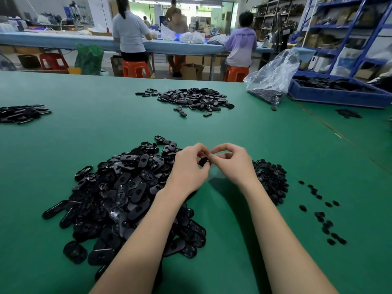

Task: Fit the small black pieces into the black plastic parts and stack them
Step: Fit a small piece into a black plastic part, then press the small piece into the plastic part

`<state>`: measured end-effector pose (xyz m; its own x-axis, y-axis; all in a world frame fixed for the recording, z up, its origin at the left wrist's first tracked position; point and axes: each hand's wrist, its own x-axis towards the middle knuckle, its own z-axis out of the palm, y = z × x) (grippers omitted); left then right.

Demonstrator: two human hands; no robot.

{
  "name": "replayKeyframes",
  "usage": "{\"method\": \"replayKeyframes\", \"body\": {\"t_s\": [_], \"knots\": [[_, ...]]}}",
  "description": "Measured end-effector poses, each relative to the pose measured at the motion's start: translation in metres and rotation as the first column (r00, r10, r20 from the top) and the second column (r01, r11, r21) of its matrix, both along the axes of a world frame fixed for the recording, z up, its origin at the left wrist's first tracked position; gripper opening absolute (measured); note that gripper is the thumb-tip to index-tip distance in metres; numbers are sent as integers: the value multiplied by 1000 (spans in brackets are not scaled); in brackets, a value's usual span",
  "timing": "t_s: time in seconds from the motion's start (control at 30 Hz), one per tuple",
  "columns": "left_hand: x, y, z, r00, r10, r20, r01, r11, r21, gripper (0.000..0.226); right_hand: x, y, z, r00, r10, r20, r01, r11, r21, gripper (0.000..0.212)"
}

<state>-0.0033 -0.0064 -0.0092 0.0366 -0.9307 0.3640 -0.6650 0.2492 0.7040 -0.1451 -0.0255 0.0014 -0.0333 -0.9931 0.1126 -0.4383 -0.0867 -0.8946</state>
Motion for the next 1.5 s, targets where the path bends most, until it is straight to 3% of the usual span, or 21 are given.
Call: {"method": "replayKeyframes", "body": {"t_s": [0.13, 0.2, 0.3, 0.4, 0.57, 0.97, 1.07, 1.13, 1.2, 1.3, 1.5], "knots": [[-3, 1, -2, 999, 10, 40, -9, 1000, -24, 17, -10, -2, 2, 1000, 20, 1, -20, 998, 53, 10], [-2, 2, -2, 999, 36, 5, -36, 999, -6, 17, -20, -5, 4, 990, -23, -142, 30, 999, 43, 10], [-2, 2, -3, 987, 75, -139, -69, 997, 46, 16, -40, -6, 5, 873, -187, -450, 200, 980, -19, 15], [-1, 3, -1, 966, 96, -241, -77, 993, 88, 13, -50, -4, 4, 774, -226, -591, 260, 965, -28, 22], [0, 3, 0, 927, 103, -361, -57, 989, 136, 10, -52, -2, 2, 733, -229, -640, 287, 958, -14, 23], [-1, 3, 1, 913, 116, -391, -45, 981, 188, 4, -46, -5, -6, 720, -303, -624, 309, 945, -102, 13], [-1, 3, 1, 869, 110, -482, 0, 975, 222, 7, -42, -8, -5, 837, -278, -471, 256, 960, -111, 11], [-1, 3, 1, 835, 117, -538, 19, 970, 240, 10, -34, -9, -4, 948, -180, -262, 162, 983, -87, 10], [0, 2, 2, 797, 125, -590, 31, 969, 246, 15, -22, -7, -2, 998, -62, -25, 61, 997, -42, 11], [1, 2, 2, 770, 123, -626, 41, 970, 241, 21, -12, -1, -1, 979, 62, 195, -72, 996, 44, 8], [1, -2, 0, 696, 69, -715, 128, 967, 219, 30, -6, 7, 3, 935, 123, 334, -168, 980, 110, 9]]}}
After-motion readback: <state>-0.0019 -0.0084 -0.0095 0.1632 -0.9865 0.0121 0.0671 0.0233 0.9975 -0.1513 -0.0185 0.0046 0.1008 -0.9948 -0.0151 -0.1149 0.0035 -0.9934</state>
